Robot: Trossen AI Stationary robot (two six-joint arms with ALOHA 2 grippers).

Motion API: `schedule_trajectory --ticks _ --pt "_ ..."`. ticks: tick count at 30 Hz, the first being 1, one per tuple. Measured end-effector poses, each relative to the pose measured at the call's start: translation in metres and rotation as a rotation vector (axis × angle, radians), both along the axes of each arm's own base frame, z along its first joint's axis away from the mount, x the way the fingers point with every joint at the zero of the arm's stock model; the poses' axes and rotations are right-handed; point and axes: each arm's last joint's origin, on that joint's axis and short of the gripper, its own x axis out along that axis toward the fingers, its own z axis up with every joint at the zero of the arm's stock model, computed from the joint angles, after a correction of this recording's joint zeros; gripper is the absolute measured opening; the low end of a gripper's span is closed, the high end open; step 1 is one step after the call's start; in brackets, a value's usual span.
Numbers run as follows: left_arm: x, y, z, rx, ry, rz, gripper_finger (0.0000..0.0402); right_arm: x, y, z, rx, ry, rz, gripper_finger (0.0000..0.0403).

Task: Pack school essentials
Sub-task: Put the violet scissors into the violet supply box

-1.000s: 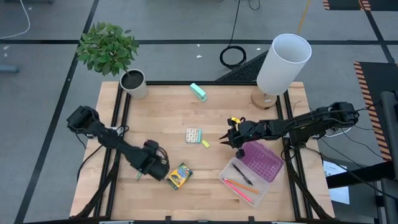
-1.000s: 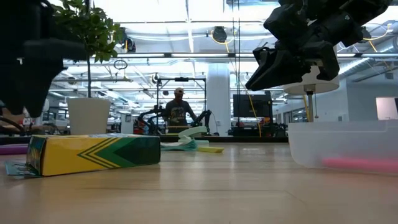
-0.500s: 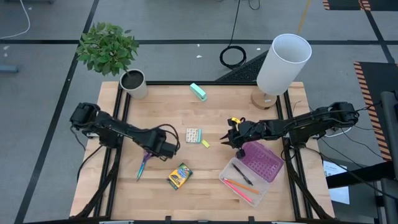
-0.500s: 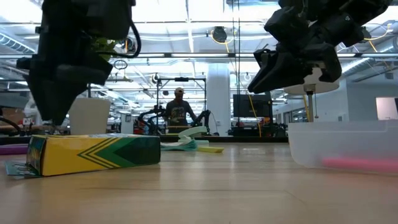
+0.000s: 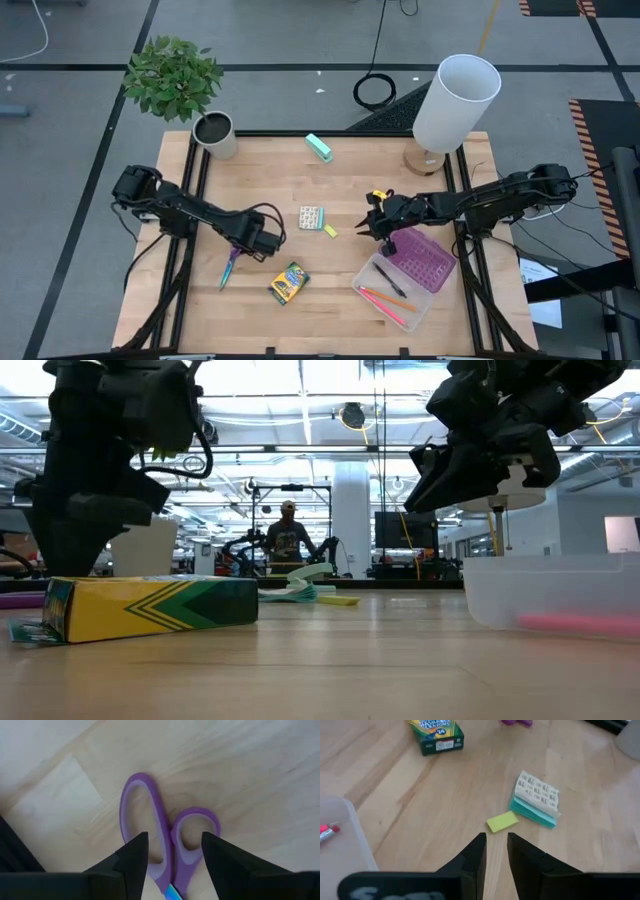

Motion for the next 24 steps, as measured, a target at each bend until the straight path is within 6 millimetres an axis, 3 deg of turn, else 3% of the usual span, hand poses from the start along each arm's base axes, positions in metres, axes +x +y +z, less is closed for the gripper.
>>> schedule_trajectory --ticks 9,20,24 --pt "-0.002 0.005 -0.015 -0.019 -0.044 -0.023 0.0183 -0.002 0.0 -0.002 0.006 0.029 -0.006 0.007" --pt "-0.002 0.004 -0.02 -0.03 -0.081 -0.061 0.0081 -0.002 0.0 -0.002 0.01 0.032 -0.009 0.007" --pt "-0.001 0.005 -0.02 -0.01 -0.089 -0.066 0.0064 -0.002 0.0 -0.002 0.01 0.032 -0.009 0.007"
